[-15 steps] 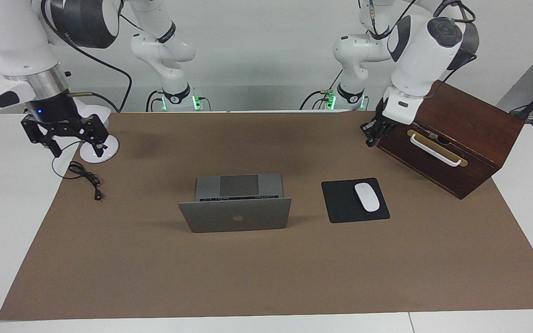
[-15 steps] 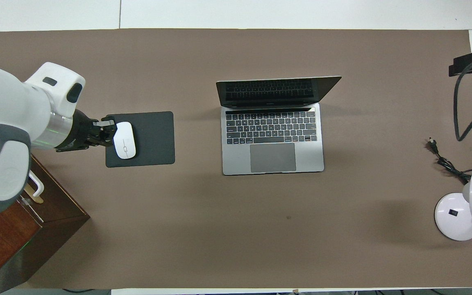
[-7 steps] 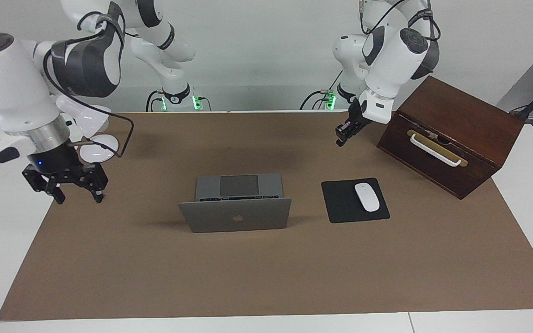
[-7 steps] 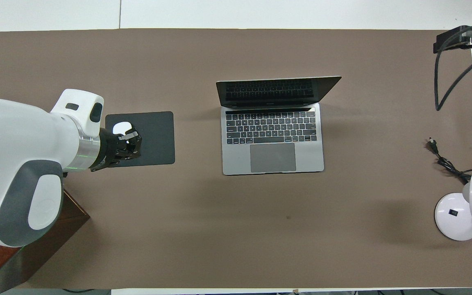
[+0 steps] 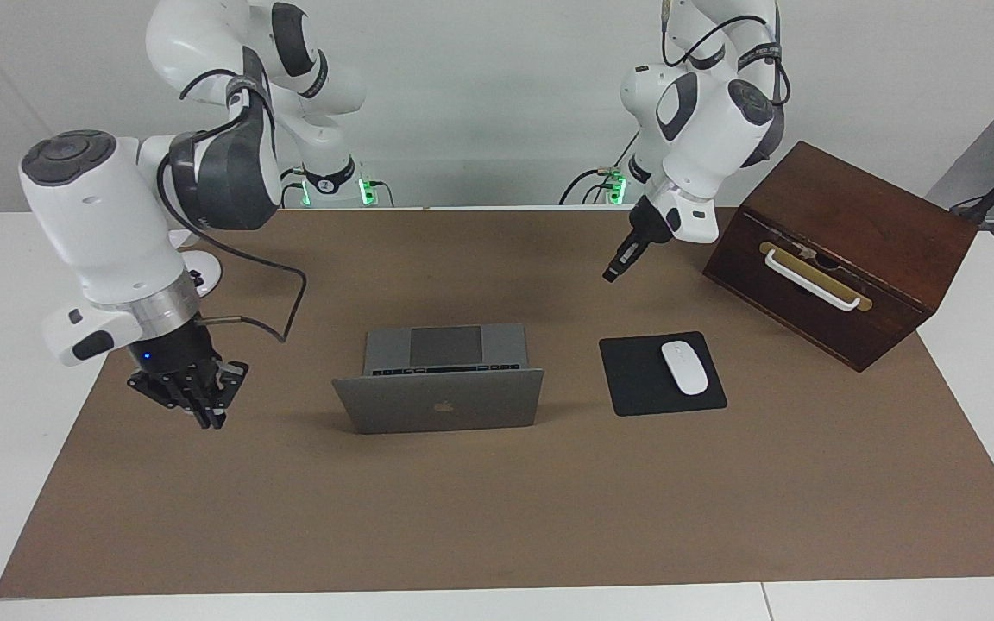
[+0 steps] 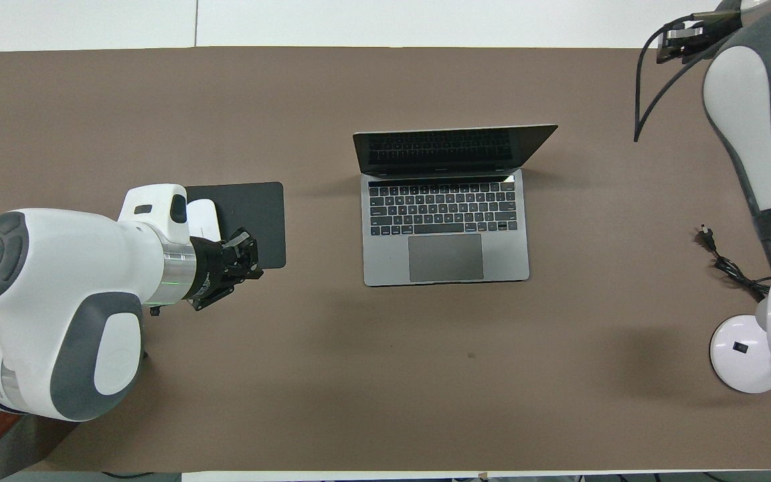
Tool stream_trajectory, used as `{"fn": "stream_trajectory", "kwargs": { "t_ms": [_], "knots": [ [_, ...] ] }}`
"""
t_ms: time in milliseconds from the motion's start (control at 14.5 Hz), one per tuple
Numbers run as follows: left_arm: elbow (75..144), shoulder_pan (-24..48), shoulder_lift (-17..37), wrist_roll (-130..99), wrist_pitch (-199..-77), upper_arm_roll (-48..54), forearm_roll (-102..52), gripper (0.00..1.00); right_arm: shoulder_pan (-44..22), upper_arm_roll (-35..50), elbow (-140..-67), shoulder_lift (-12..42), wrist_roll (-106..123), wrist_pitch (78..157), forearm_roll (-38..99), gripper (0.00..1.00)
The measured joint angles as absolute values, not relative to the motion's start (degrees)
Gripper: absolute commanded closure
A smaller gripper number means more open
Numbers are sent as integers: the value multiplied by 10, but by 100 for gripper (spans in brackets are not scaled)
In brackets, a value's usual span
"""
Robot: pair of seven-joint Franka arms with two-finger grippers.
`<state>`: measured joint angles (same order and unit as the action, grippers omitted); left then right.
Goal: Close laptop with both arms
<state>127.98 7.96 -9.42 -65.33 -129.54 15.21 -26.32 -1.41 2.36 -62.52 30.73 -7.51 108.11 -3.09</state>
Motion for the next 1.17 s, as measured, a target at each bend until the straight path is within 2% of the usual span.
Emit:
{"fn": "stream_trajectory", "kwargs": {
  "t_ms": [206,619,1170],
  "knots": [
    [1306,118,-81,-810,-1416,153,-274,100,-41,24,-624,308,-123,1081,-43,100],
    [1331,134,-58,-862,-1500,152,-368,100,-95,24,-624,320,-228,1093,-70,100],
    [1347,226,6,-843,-1633,155,-717,100,-158,25,-621,336,-281,1107,-90,100]
  ]
}}
